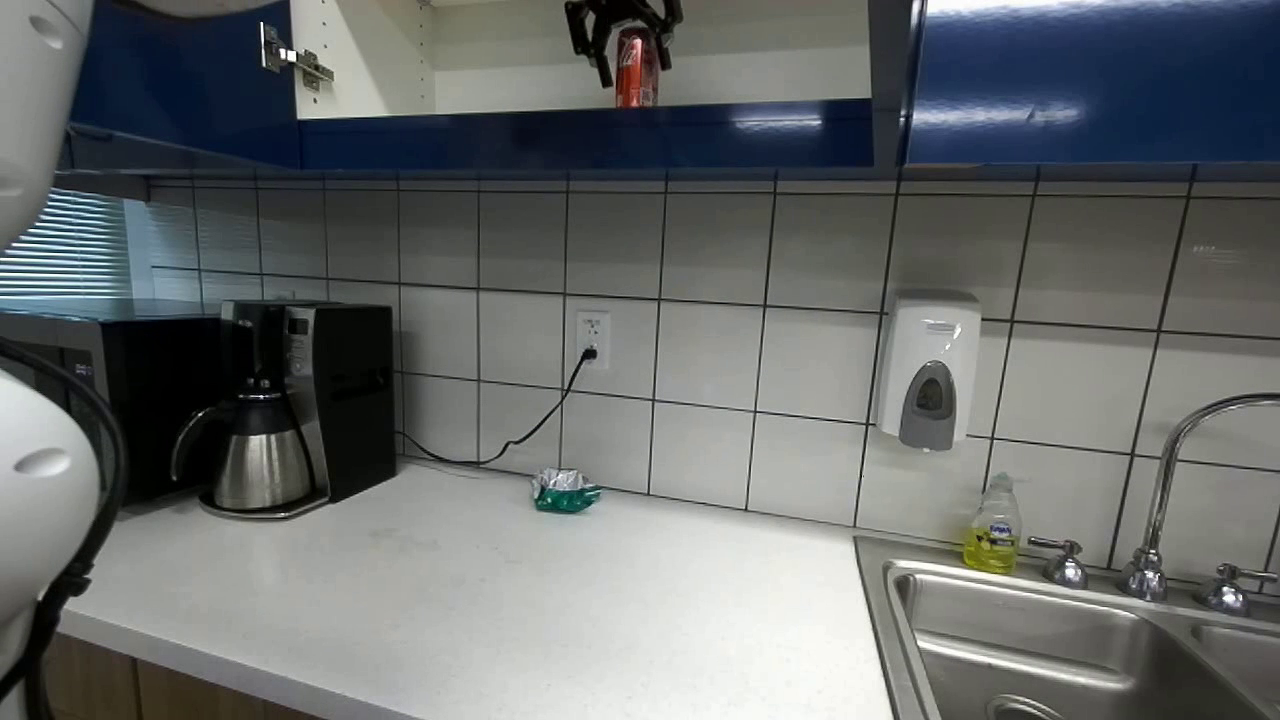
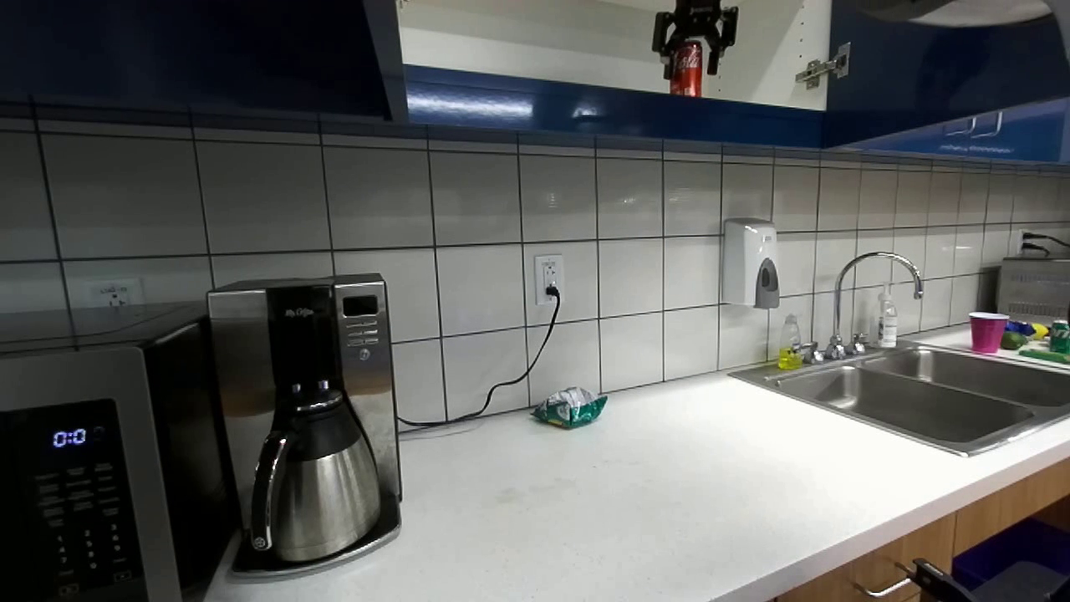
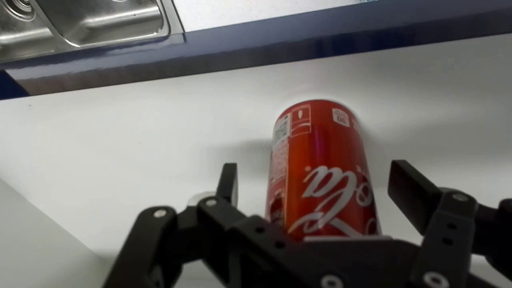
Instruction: Put the red can inside the open cabinet
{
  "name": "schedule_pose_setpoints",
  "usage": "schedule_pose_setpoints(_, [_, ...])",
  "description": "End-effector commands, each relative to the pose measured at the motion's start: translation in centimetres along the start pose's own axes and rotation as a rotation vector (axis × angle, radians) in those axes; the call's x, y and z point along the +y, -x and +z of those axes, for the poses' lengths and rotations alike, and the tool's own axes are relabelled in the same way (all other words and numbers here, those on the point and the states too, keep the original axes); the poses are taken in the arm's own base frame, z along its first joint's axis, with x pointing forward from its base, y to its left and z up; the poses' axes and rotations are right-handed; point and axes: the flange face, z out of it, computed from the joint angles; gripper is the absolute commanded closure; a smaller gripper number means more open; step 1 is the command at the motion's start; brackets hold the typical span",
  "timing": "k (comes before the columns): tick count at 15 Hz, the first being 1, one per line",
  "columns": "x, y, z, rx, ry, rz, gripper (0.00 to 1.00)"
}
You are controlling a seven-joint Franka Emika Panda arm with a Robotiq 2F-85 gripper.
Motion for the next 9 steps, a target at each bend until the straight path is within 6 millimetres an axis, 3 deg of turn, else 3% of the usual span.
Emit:
schedule_pose_setpoints(1, [0.4,0.1,-0.7,-0.001,-0.013,0.017,0.0])
schedule_pose_setpoints(9, [1.0,1.2,-1.7,0.006,-0.046,-0.01,0.0])
